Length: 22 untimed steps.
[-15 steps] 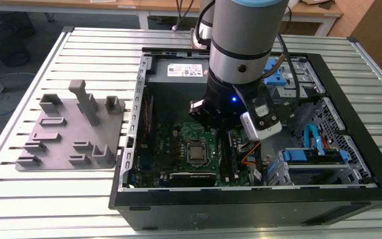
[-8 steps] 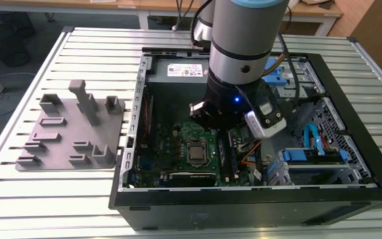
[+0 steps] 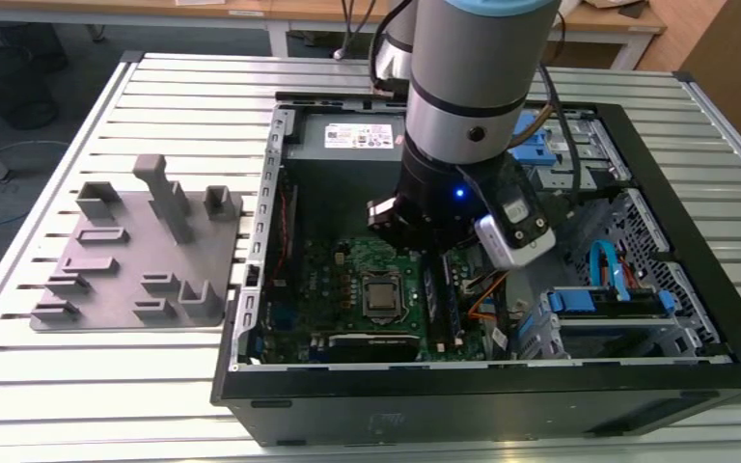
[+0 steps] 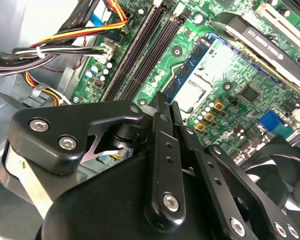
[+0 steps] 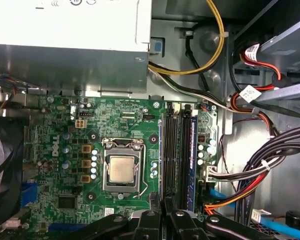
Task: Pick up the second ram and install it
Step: 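Insert the second ram into the second slot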
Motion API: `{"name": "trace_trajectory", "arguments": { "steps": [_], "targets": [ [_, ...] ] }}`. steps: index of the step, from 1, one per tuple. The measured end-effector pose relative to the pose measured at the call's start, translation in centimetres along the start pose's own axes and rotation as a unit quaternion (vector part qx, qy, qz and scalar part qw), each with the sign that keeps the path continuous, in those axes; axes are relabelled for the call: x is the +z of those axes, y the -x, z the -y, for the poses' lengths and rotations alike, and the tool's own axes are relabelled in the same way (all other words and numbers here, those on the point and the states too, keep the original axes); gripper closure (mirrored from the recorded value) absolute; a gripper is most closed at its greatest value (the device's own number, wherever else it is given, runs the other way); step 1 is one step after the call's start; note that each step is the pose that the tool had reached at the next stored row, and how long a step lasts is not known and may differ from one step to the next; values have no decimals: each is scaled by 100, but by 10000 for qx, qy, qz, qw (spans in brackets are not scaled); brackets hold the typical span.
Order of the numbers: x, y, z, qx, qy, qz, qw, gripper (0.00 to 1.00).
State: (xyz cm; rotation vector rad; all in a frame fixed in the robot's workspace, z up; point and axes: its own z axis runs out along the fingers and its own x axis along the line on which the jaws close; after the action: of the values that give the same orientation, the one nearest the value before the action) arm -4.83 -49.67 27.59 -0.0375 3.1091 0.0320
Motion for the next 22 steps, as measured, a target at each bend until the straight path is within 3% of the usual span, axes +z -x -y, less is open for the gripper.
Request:
{"name": "trace_trajectory", "arguments": {
  "steps": [22],
  "targets": [
    [160,9,3,0,-6,0,10000,86]
  ]
}}
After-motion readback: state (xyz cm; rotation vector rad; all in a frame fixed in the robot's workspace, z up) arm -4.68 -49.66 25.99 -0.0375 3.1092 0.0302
